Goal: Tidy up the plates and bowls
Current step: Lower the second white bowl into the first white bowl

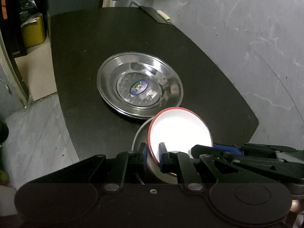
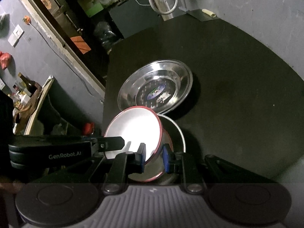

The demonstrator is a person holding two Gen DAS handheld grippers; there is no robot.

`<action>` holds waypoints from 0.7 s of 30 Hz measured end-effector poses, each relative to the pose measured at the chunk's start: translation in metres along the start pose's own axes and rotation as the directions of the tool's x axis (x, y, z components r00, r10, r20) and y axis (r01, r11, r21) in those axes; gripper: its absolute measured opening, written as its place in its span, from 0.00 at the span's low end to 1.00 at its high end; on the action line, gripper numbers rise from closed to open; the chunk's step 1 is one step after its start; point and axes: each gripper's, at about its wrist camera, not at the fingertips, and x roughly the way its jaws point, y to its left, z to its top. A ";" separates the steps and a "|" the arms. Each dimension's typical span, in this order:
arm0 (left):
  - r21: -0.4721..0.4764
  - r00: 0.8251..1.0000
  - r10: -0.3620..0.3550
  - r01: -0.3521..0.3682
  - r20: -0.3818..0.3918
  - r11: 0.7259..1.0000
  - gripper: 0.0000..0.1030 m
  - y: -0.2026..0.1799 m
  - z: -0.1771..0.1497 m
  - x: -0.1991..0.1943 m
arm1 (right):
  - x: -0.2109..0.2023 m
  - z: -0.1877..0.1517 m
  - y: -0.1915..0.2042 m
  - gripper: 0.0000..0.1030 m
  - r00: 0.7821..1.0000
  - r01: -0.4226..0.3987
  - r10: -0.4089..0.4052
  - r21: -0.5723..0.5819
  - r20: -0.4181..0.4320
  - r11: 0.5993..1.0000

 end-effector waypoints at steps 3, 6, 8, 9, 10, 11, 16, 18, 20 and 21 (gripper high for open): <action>0.007 1.000 0.001 -0.001 -0.006 1.000 0.12 -0.002 -0.003 -0.001 | -0.001 -0.002 -0.001 0.20 1.000 0.000 0.000 -0.002 -0.009 1.000; 0.016 1.000 0.006 -0.006 -0.010 1.000 0.13 -0.005 -0.004 0.000 | -0.001 -0.003 -0.003 0.20 1.000 -0.003 0.003 0.000 -0.022 1.000; 0.018 1.000 0.009 -0.009 -0.011 1.000 0.13 -0.006 -0.005 -0.001 | -0.001 -0.002 -0.003 0.20 1.000 -0.004 0.003 -0.003 -0.024 1.000; 0.019 1.000 0.011 -0.011 -0.011 1.000 0.13 -0.006 -0.005 -0.001 | -0.001 -0.002 -0.002 0.21 1.000 -0.004 0.004 -0.005 -0.025 1.000; 0.019 1.000 0.013 -0.012 -0.011 1.000 0.13 -0.006 -0.005 -0.001 | -0.001 -0.002 -0.003 0.21 1.000 -0.004 0.004 -0.007 -0.025 1.000; 0.020 1.000 0.015 -0.015 -0.012 1.000 0.13 -0.006 -0.004 -0.001 | -0.001 -0.003 -0.002 0.21 1.000 -0.004 0.004 -0.009 -0.027 1.000; 0.024 0.999 0.026 -0.025 -0.020 0.999 0.13 -0.009 -0.005 -0.002 | -0.002 -0.004 -0.002 0.21 0.999 -0.010 0.009 -0.012 -0.041 1.000; 0.025 0.999 0.028 -0.027 -0.023 0.999 0.14 -0.010 -0.006 -0.003 | -0.001 -0.003 -0.003 0.21 0.999 -0.013 0.012 -0.012 -0.048 1.000; 0.026 0.999 0.028 -0.027 -0.024 0.999 0.14 -0.010 -0.007 -0.003 | -0.001 -0.003 -0.004 0.21 0.998 -0.013 0.012 -0.010 -0.055 1.000; 0.027 0.999 0.028 -0.027 -0.024 0.999 0.14 -0.010 -0.007 -0.004 | -0.001 -0.003 -0.004 0.21 0.998 -0.012 0.011 -0.010 -0.057 1.000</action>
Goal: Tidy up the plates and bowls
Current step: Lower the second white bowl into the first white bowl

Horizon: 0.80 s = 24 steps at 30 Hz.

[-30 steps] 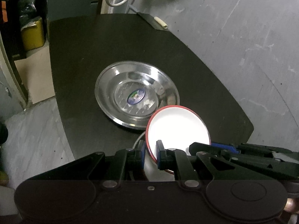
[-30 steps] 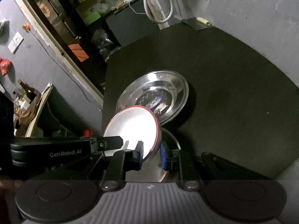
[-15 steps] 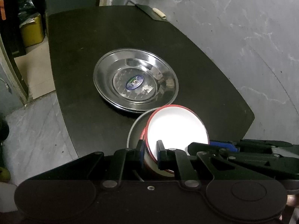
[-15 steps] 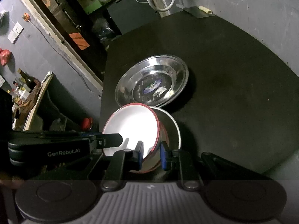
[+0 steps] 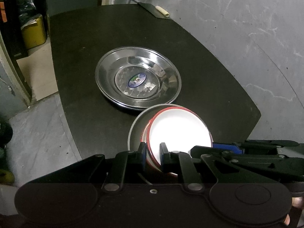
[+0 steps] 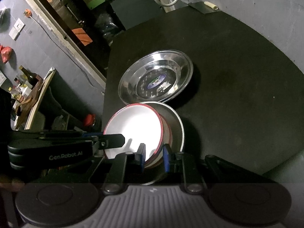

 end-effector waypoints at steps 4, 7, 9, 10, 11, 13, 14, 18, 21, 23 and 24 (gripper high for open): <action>0.014 1.000 0.012 -0.012 -0.006 1.000 0.15 -0.004 0.000 0.001 | 0.000 0.000 0.000 0.21 1.000 0.011 -0.011 -0.007 -0.014 1.000; 0.027 1.000 0.021 -0.020 -0.011 0.999 0.17 -0.009 0.000 0.003 | -0.001 0.000 0.000 0.21 1.000 0.016 -0.016 -0.010 -0.016 1.000; 0.034 0.999 0.030 -0.029 -0.012 0.999 0.17 -0.012 0.000 0.004 | -0.002 0.001 -0.001 0.21 1.000 0.017 -0.017 -0.012 -0.014 1.000; 0.035 0.999 0.032 -0.032 -0.013 0.999 0.17 -0.012 0.001 0.004 | -0.002 0.002 -0.001 0.21 1.000 0.017 -0.017 -0.012 -0.016 1.000; 0.035 0.999 0.034 -0.034 -0.013 0.999 0.17 -0.013 0.001 0.005 | -0.002 0.002 -0.001 0.21 1.000 0.018 -0.018 -0.013 -0.020 1.000; 0.035 0.999 0.037 -0.037 -0.015 0.999 0.18 -0.013 0.001 0.005 | -0.002 0.003 -0.001 0.21 1.000 0.018 -0.019 -0.019 -0.025 1.000; 0.035 0.999 0.039 -0.039 -0.015 0.999 0.18 -0.014 0.002 0.005 | -0.002 0.003 -0.001 0.21 0.999 0.018 -0.019 -0.021 -0.028 1.000; 0.027 0.999 0.042 -0.041 -0.017 0.999 0.18 -0.013 0.002 0.004 | 0.000 0.005 -0.001 0.21 0.999 0.014 -0.015 -0.027 -0.042 1.000; 0.014 0.999 0.038 -0.038 -0.018 0.999 0.18 -0.011 0.001 0.003 | 0.001 0.006 0.001 0.21 0.999 0.013 -0.015 -0.033 -0.051 0.999; 0.010 0.999 0.039 -0.038 -0.017 0.999 0.18 -0.011 0.001 0.001 | 0.002 0.007 0.001 0.21 0.998 0.013 -0.015 -0.036 -0.054 0.999; 0.009 0.999 0.040 -0.039 -0.017 0.999 0.18 -0.011 0.000 0.001 | 0.002 0.007 0.001 0.22 0.998 0.011 -0.013 -0.036 -0.055 0.999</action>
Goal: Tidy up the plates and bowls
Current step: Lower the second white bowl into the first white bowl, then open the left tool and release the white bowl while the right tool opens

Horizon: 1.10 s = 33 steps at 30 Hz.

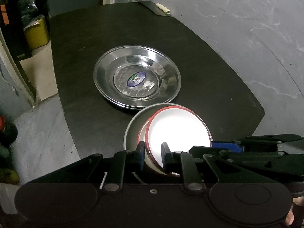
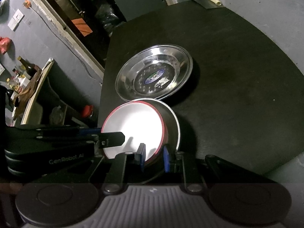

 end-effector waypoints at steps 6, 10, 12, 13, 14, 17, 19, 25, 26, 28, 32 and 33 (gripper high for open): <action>0.005 1.000 0.006 -0.006 0.000 1.000 0.20 -0.001 0.001 0.001 | 0.000 0.001 0.000 0.22 1.000 -0.004 0.004 -0.004 -0.003 1.000; 0.020 1.000 0.025 -0.025 0.004 0.999 0.29 -0.004 0.001 0.000 | -0.002 0.000 -0.001 0.22 1.000 -0.007 0.007 -0.007 0.002 1.000; 0.015 1.000 0.020 -0.020 0.003 1.000 0.29 -0.003 0.001 0.000 | -0.002 0.000 -0.001 0.22 1.000 -0.008 0.008 -0.007 0.001 1.000; 0.013 1.000 0.020 -0.020 0.002 1.000 0.29 -0.002 0.001 0.000 | -0.001 -0.001 -0.001 0.22 1.000 -0.009 0.009 -0.005 0.000 1.000; 0.012 1.000 0.020 -0.020 0.001 1.000 0.29 -0.002 0.000 0.000 | -0.002 -0.001 -0.001 0.22 1.000 -0.010 0.010 -0.005 0.001 1.000; 0.007 1.000 0.016 -0.016 0.003 1.000 0.33 -0.002 0.000 -0.001 | -0.003 0.000 -0.001 0.24 1.000 -0.009 0.009 -0.006 0.007 1.000; -0.005 1.000 0.009 -0.008 0.016 1.000 0.40 0.000 -0.001 -0.004 | -0.006 0.000 -0.002 0.25 1.000 -0.009 0.009 -0.005 0.015 1.000; -0.059 0.995 -0.011 0.017 0.104 0.998 0.73 0.011 -0.005 -0.024 | -0.021 0.004 -0.006 0.40 0.998 -0.005 0.004 0.006 0.069 1.000; -0.070 0.993 -0.004 0.012 0.119 0.997 0.83 0.013 -0.006 -0.027 | -0.024 0.005 -0.006 0.49 0.997 0.003 -0.004 0.007 0.078 1.000; -0.102 0.988 0.019 -0.004 0.153 0.995 0.92 0.018 -0.008 -0.033 | -0.029 0.008 -0.007 0.61 0.995 0.027 -0.027 0.005 0.096 1.000; -0.156 0.984 0.059 -0.033 0.168 0.987 0.99 0.030 -0.008 -0.035 | -0.036 0.014 -0.011 0.86 0.992 0.065 -0.064 0.002 0.110 0.998; -0.169 0.984 0.070 -0.042 0.163 0.985 0.99 0.033 -0.007 -0.034 | -0.036 0.015 -0.011 0.92 0.991 0.069 -0.068 -0.002 0.111 0.998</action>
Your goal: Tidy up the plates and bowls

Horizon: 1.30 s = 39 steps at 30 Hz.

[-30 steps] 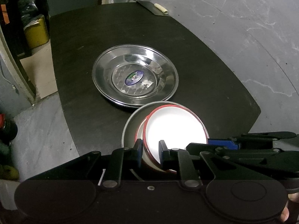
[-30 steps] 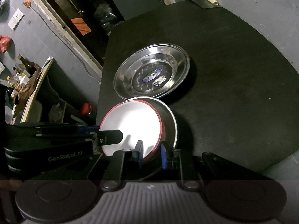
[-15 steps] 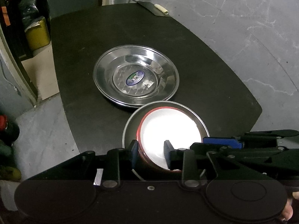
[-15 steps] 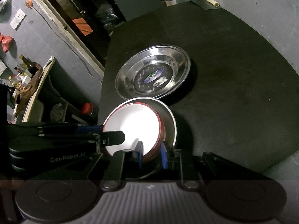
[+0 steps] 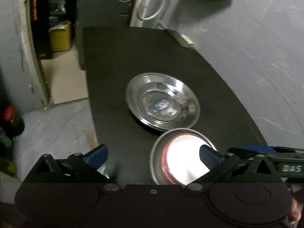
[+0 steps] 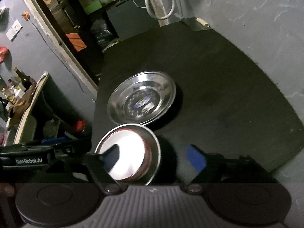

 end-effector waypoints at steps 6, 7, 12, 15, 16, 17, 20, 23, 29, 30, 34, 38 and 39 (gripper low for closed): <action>0.003 0.997 0.074 -0.075 0.020 0.997 0.99 0.008 0.001 0.005 | 0.001 0.006 0.001 1.00 0.998 0.060 -0.058 -0.085 0.026 0.995; 0.005 0.996 0.086 -0.087 0.018 0.996 0.99 0.008 0.001 0.007 | 0.001 0.005 0.002 1.00 0.996 0.087 -0.083 -0.117 0.037 0.989; 0.016 0.988 0.152 -0.151 -0.030 0.988 0.99 0.011 -0.003 0.018 | 0.011 0.001 0.004 1.00 0.981 0.193 -0.191 -0.223 0.033 0.956; 0.032 0.981 0.185 -0.184 -0.056 0.982 0.99 0.012 -0.006 0.020 | 0.016 0.001 0.000 1.00 0.984 0.176 -0.180 -0.211 0.002 0.962; 0.032 0.980 0.189 -0.187 -0.059 0.982 0.99 0.013 -0.008 0.020 | 0.018 0.001 -0.001 1.00 0.983 0.176 -0.181 -0.212 -0.005 0.961; 0.031 0.980 0.191 -0.189 -0.064 0.981 0.99 0.014 -0.010 0.019 | 0.019 0.000 -0.002 1.00 0.983 0.175 -0.182 -0.213 -0.011 0.961; 0.041 0.976 0.204 -0.201 -0.083 0.979 0.99 0.015 -0.014 0.020 | 0.025 -0.001 -0.003 1.00 0.981 0.177 -0.190 -0.220 -0.039 0.959; 0.055 0.972 0.213 -0.209 -0.096 0.976 0.99 0.015 -0.017 0.020 | 0.028 -0.003 -0.003 1.00 0.977 0.185 -0.203 -0.229 -0.060 0.956; 0.068 0.970 0.219 -0.213 -0.101 0.975 0.99 0.012 -0.016 0.020 | 0.033 -0.005 -0.004 1.00 0.975 0.178 -0.204 -0.239 -0.090 0.955; 0.071 0.970 0.219 -0.213 -0.103 0.975 0.99 0.011 -0.016 0.021 | 0.034 -0.005 -0.004 1.00 0.974 0.177 -0.204 -0.239 -0.095 0.955; 0.082 0.968 0.222 -0.213 -0.114 0.974 0.99 0.007 -0.015 0.026 | 0.038 -0.006 -0.003 1.00 0.971 0.176 -0.209 -0.246 -0.116 0.953; 0.102 0.964 0.232 -0.220 -0.127 0.970 0.99 0.004 -0.016 0.031 | 0.041 -0.006 -0.002 1.00 0.971 0.168 -0.204 -0.250 -0.125 0.954; 0.108 0.962 0.239 -0.226 -0.130 0.968 0.99 0.002 -0.016 0.033 | 0.042 -0.006 -0.001 1.00 0.971 0.167 -0.204 -0.251 -0.128 0.953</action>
